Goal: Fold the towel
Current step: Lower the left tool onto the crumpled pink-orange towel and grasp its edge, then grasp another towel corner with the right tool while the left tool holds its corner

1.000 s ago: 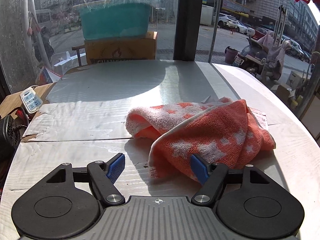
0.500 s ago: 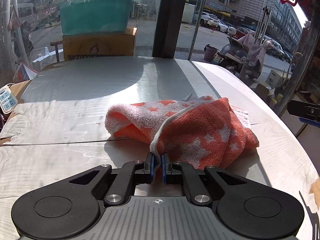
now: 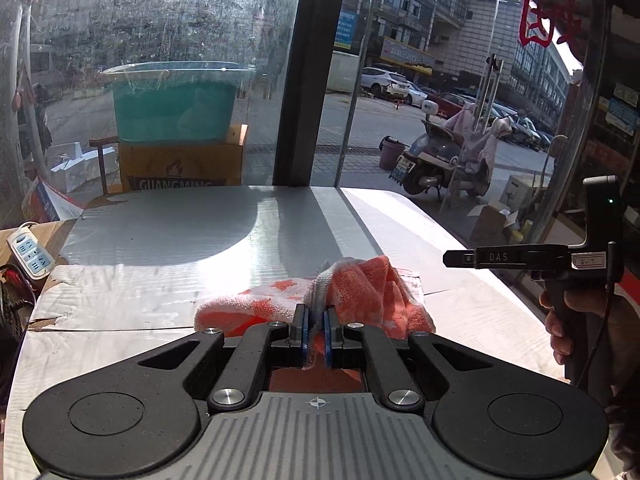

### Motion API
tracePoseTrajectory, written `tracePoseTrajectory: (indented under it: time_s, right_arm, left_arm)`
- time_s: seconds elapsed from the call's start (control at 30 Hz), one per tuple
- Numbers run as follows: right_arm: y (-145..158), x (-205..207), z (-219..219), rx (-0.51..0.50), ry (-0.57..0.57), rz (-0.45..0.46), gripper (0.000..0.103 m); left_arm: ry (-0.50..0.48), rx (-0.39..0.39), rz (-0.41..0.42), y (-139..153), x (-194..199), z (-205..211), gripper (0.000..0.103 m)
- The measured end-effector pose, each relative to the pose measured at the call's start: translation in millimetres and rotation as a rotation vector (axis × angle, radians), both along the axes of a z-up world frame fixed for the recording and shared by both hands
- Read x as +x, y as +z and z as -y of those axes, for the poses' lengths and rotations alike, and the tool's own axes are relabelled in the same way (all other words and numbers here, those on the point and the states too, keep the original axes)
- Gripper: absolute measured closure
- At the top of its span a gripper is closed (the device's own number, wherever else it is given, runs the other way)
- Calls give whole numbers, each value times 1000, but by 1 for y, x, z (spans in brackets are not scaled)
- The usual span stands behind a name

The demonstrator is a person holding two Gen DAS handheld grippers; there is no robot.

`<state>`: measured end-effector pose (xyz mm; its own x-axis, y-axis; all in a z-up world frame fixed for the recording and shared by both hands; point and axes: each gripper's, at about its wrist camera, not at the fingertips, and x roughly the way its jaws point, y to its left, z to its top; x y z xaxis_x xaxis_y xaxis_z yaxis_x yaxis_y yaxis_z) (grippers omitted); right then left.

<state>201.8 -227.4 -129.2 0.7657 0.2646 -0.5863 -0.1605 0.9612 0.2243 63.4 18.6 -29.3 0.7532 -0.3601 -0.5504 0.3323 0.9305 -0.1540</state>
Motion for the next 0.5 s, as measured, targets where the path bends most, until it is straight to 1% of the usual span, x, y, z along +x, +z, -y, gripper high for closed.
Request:
tracePoseTrajectory:
  time_s: [0.07, 0.17, 0.27, 0.33, 0.43, 0.5]
  right_arm:
    - [-2, 4, -1, 5, 11, -24, 101]
    - [-4, 12, -4, 5, 20, -58, 100]
    - [-9, 30, -10, -32, 29, -101, 100]
    - [-16, 50, -14, -65, 11, -147, 100]
    - [-27, 74, -14, -57, -57, -191, 98]
    - [-32, 85, -18, -64, -42, -206, 97]
  left_arm:
    - [-58, -5, -3, 1, -11, 1, 96]
    - [-140, 27, -9, -2, -24, 10, 96]
    - [-184, 48, -20, -7, -30, 16, 96]
    - [-187, 53, -28, -9, -30, 17, 96]
    - [-171, 53, -37, -9, -29, 17, 96]
    - [-165, 49, -40, -9, -28, 16, 96]
